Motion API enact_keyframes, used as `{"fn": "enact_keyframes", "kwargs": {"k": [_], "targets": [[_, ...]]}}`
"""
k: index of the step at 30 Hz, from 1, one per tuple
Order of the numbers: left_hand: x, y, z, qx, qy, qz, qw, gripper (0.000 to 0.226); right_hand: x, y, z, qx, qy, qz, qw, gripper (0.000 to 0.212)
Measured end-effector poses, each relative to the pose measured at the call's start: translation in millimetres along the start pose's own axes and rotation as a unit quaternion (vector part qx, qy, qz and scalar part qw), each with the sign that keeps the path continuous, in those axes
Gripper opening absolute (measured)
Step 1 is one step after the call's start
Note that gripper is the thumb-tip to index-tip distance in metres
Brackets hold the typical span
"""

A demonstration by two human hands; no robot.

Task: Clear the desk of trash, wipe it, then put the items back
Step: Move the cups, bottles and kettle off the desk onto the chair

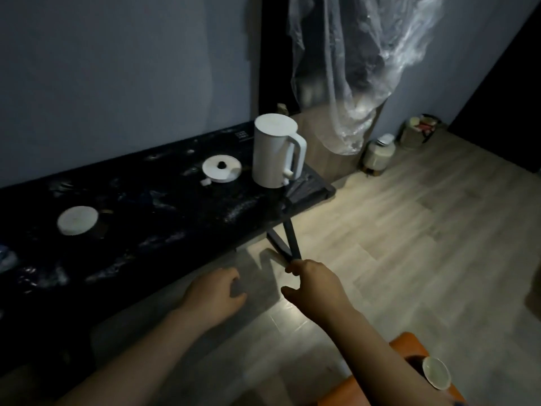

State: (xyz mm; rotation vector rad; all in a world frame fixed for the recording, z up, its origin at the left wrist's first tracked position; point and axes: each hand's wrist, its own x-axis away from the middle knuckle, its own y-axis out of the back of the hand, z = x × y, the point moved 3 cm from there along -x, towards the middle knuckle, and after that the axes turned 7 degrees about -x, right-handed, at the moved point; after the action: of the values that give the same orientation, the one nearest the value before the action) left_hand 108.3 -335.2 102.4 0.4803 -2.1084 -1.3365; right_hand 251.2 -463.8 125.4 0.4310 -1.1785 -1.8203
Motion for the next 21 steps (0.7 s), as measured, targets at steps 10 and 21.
{"fn": "enact_keyframes", "kwargs": {"k": [10,21], "targets": [[15,46,104,0.033,0.053,-0.031,0.998,0.035,-56,-26,85,0.03,0.034,-0.011,0.999,0.038],[-25,70,131,0.049,0.074,-0.066,0.994,0.042,-119,-10,89,0.025,0.045,-0.022,0.998,0.032]]}}
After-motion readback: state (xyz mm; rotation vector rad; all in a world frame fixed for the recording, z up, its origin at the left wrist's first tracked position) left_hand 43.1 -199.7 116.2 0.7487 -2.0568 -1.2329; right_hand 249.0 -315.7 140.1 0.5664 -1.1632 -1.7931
